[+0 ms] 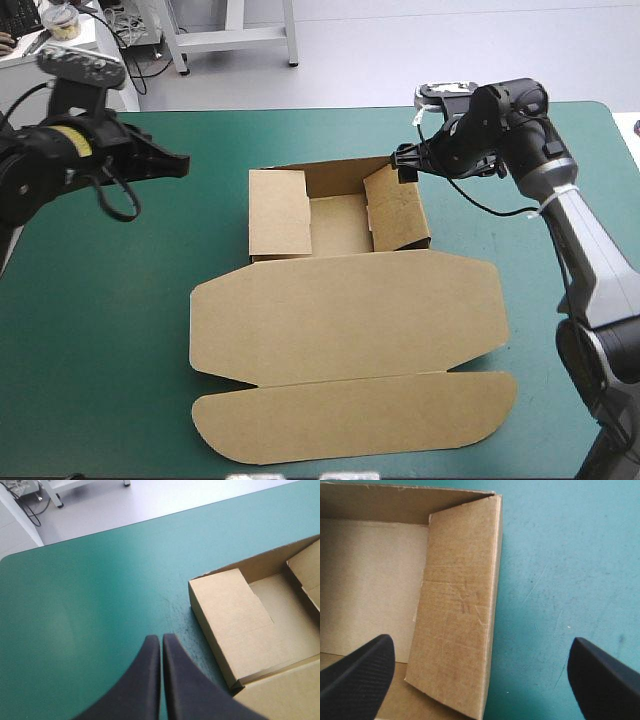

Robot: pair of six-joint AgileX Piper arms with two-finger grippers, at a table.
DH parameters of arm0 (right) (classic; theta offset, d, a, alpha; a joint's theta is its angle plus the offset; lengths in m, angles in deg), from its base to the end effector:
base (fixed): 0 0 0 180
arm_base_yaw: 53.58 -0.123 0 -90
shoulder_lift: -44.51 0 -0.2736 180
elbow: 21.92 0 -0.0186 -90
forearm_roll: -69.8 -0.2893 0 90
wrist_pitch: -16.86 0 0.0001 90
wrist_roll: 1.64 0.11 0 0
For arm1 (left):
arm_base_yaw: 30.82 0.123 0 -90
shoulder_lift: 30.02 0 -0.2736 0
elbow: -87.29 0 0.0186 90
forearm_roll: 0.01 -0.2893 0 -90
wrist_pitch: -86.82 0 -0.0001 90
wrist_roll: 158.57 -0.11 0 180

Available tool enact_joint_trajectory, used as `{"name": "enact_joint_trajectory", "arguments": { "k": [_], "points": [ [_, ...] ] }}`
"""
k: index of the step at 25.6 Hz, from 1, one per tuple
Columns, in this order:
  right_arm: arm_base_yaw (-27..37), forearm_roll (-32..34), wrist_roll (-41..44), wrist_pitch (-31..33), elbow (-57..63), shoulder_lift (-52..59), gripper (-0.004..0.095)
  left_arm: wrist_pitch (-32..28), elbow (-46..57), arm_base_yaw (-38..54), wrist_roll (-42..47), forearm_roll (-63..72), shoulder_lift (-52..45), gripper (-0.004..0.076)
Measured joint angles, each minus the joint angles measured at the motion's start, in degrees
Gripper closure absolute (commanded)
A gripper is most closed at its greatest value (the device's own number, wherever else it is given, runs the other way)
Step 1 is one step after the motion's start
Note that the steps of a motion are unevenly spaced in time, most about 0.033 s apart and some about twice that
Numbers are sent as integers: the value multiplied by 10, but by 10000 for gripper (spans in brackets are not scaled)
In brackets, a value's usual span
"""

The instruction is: Fold the box

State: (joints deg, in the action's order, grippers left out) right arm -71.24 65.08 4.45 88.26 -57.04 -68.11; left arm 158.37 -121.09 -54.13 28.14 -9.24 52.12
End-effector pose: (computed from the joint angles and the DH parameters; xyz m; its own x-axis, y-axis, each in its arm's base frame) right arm 0.4170 0.1418 0.3624 -0.8533 -0.1333 -0.5040 -0.2301 0.9638 0.1346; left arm 0.2581 -0.0930 0.5175 -0.5449 0.1641 -0.8223 0.2415 0.9698 0.0335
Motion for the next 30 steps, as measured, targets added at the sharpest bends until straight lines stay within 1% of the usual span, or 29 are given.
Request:
{"name": "enact_joint_trajectory", "arguments": {
  "k": [5,10,16,17,21,24,26,27,28,29,30],
  "points": [
    [0,-5,0,-1,1,-52,45,0,83,0,0,-9,-101,728],
    [0,-21,-5,-2,1,-91,45,-1,225,0,3,-9,-217,728],
    [-1,-26,-9,-4,2,-119,45,-22,376,0,11,-8,-346,728],
    [-2,-26,-10,-4,2,-126,45,-24,419,0,11,-7,-383,728],
    [-9,-26,-11,-4,2,-139,45,-26,481,0,12,-6,-438,728],
    [-15,-26,-11,-5,2,-147,51,-28,507,0,13,-5,-468,728],
    [-23,-25,-15,-5,2,-150,186,-32,517,0,13,2,-500,728],
    [-24,-24,-15,-5,2,-150,391,-35,517,0,13,3,-504,728],
    [-25,-23,-15,-6,2,-150,543,-42,517,0,13,4,-513,728],
    [-25,-23,-15,-6,2,-150,867,-43,517,0,13,4,-516,728],
    [-25,-21,-16,-6,2,-150,918,-44,517,0,13,4,-518,728]
  ]
}}
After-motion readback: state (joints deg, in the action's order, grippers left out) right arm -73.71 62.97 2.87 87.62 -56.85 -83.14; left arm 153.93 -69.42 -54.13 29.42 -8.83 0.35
